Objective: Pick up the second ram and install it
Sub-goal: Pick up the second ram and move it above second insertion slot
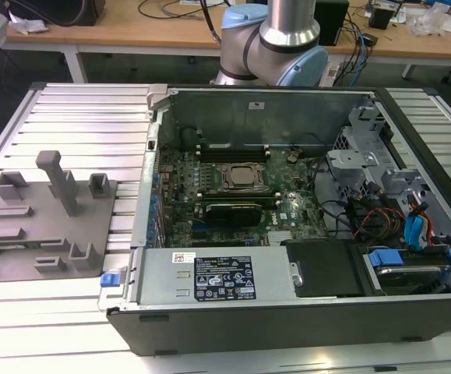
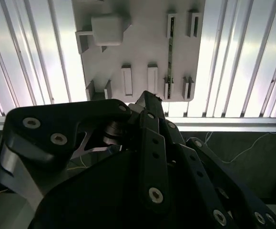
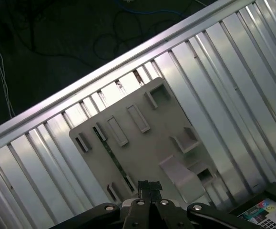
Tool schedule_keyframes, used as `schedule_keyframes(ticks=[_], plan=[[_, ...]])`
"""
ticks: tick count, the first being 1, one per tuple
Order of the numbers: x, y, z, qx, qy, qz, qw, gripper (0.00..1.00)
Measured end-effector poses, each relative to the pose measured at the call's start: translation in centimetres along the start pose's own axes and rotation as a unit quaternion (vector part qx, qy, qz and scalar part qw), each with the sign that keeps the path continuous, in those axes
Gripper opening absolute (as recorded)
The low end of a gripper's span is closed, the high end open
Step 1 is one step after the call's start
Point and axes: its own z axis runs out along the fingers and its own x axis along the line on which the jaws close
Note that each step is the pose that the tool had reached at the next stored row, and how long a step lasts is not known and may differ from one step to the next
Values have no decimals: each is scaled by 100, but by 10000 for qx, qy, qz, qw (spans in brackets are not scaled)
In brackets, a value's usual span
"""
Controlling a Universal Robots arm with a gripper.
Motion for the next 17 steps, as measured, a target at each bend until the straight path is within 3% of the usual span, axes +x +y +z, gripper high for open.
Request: schedule_keyframes(ticks=[6,12,17], plan=[[0,0,0,-10,4,-405,9992,11],[0,0,0,-21,9,-836,9965,11],[0,0,0,-29,13,-1145,9934,11]])
